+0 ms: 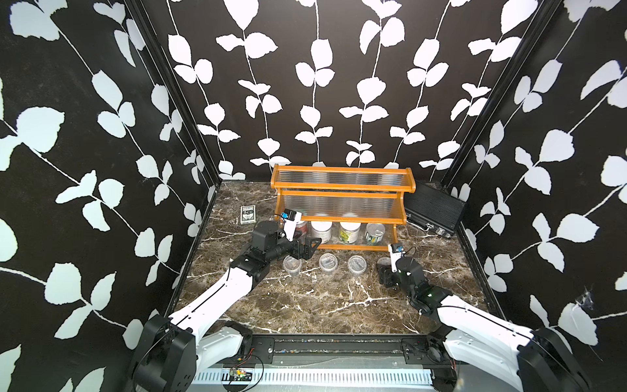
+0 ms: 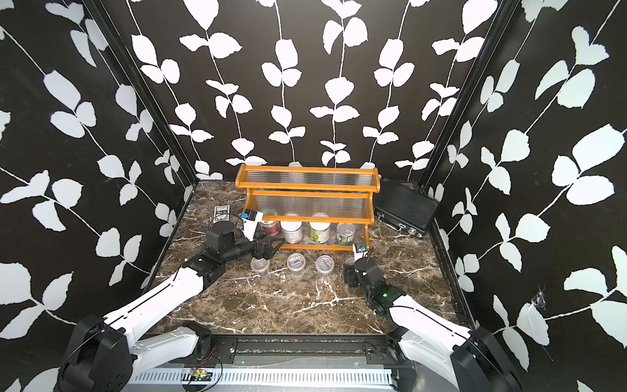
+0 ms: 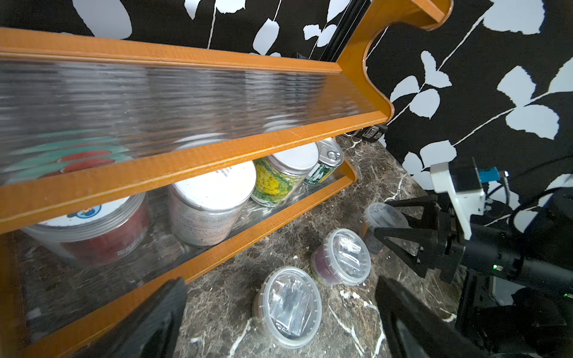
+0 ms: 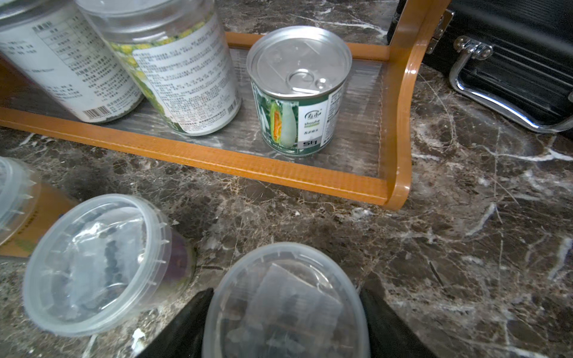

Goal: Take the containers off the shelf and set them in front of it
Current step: Place the container at the center of the board.

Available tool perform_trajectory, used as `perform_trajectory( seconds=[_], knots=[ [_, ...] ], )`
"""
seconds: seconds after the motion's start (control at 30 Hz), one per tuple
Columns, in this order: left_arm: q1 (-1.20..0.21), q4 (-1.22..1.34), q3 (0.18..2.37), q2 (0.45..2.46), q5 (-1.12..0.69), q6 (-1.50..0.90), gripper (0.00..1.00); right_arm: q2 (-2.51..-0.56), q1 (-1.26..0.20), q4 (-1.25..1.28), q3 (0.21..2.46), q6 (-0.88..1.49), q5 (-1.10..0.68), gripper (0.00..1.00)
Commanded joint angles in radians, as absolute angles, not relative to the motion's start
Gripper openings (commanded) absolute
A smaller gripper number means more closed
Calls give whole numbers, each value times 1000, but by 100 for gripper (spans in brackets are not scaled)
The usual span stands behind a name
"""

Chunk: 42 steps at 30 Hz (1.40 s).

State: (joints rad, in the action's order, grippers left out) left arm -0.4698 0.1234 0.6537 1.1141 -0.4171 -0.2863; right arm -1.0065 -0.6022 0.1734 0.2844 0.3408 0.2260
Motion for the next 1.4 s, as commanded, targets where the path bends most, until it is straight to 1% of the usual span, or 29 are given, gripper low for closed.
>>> perform_trajectory(
  seconds=[0.0, 0.13, 0.33, 0.57, 0.63, 0.93, 1.37],
  knots=[
    [-472, 96, 673, 1093, -386, -255, 98, -1037, -607, 310, 257, 348, 241, 74],
    [-472, 78, 672, 1091, -374, -247, 98, -1058, -607, 330, 241, 344, 255, 76],
    [-472, 61, 665, 1074, -359, -233, 98, -1084, -607, 331, 233, 331, 272, 83],
    [-472, 49, 666, 1071, -355, -221, 98, -1124, -606, 351, 254, 328, 290, 84],
    [-473, 39, 667, 1067, -352, -216, 98, -1129, -605, 345, 263, 322, 293, 83],
    [-471, 21, 663, 1062, -341, -200, 98, -1178, -576, 363, 304, 316, 290, 75],
    [-471, 2, 670, 1059, -331, -185, 98, -1291, -515, 439, 374, 308, 211, 72]
  ],
)
